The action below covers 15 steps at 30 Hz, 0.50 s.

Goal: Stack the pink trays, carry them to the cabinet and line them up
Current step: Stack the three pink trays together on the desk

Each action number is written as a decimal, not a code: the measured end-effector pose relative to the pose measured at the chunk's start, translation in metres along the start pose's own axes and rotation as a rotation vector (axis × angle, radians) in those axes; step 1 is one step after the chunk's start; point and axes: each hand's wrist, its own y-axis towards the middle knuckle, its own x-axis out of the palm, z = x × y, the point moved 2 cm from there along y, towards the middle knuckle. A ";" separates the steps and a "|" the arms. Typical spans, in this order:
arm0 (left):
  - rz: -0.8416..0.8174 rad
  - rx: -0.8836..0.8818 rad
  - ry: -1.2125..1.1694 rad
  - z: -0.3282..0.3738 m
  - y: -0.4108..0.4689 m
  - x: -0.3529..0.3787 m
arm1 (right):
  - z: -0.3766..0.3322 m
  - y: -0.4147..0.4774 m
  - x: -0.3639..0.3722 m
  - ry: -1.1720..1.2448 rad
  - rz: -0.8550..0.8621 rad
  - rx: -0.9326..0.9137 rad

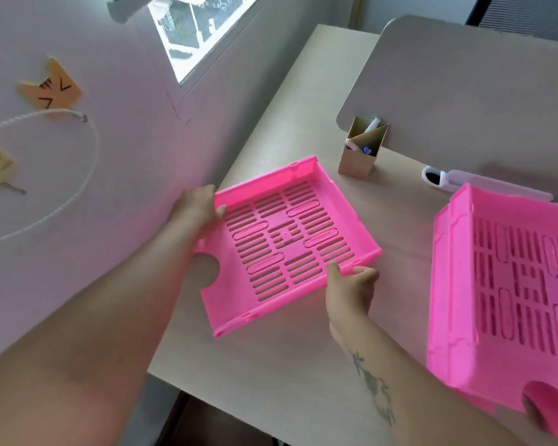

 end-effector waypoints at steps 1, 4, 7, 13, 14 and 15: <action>-0.016 -0.006 -0.008 -0.004 0.002 0.002 | 0.002 0.001 0.003 0.009 -0.021 0.034; 0.003 -0.036 -0.033 -0.009 0.003 0.002 | 0.009 0.007 0.013 0.011 -0.127 0.083; 0.005 -0.083 -0.074 -0.013 -0.004 0.000 | 0.016 0.015 0.011 -0.005 -0.143 0.094; 0.052 -0.034 -0.326 -0.009 -0.034 -0.025 | -0.026 0.014 -0.036 -0.123 -0.060 -0.085; 0.056 -0.025 -0.343 -0.004 -0.039 -0.033 | -0.033 0.016 -0.043 -0.125 -0.046 -0.108; 0.051 -0.014 -0.344 0.002 -0.045 -0.040 | -0.041 0.017 -0.050 -0.133 -0.038 -0.134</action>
